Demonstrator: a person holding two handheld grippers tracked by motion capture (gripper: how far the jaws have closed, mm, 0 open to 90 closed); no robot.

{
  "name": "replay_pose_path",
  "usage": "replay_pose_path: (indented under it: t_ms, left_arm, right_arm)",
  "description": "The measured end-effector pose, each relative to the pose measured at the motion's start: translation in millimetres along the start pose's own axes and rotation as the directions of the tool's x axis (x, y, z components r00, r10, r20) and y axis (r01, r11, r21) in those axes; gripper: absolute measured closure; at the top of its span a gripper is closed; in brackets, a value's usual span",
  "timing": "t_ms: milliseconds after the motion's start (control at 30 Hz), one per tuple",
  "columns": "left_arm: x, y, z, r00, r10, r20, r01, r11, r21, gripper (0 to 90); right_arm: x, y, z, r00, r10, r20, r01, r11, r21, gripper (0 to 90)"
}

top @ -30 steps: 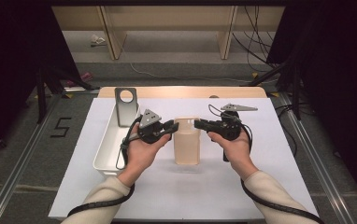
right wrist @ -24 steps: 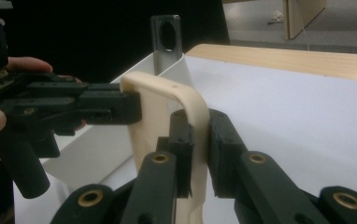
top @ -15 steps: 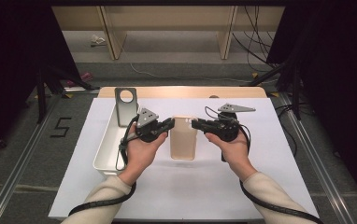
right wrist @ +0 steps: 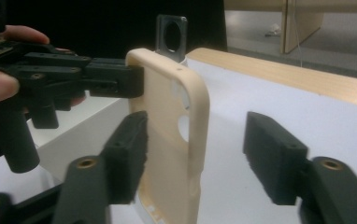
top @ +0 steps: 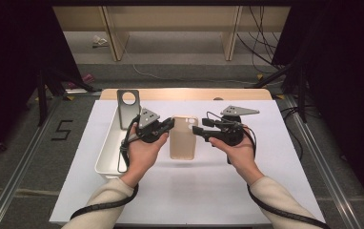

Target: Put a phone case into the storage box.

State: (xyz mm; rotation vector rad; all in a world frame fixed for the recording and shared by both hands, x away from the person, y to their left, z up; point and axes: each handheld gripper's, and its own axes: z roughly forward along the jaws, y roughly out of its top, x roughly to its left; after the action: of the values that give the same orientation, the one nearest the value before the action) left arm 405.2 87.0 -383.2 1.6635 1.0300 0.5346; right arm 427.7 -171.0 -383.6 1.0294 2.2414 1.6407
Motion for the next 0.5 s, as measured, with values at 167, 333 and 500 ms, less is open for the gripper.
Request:
replay_pose_path:
  t_ms: [167,333,500]
  left_arm:
    - [5.3,2.5,-2.6,0.9999,-0.012,-0.011,0.012,0.9999,-0.007,84.5]
    - [11.1,10.1,-9.7,0.9995,-0.022,-0.021,0.022,0.9994,-0.027,84.5]
    - [15.7,17.8,-16.7,0.9992,-0.027,-0.028,0.026,0.9988,-0.041,84.5]
  right_arm:
    - [-1.3,-1.6,-3.1,0.9983,-0.055,0.021,0.055,0.999,0.001,29.3]
    - [-9.3,-9.4,-16.5,0.997,-0.068,0.035,0.068,0.998,0.008,26.7]
    - [-15.7,-13.5,-30.8,0.996,-0.075,0.048,0.075,0.997,-0.002,25.9]
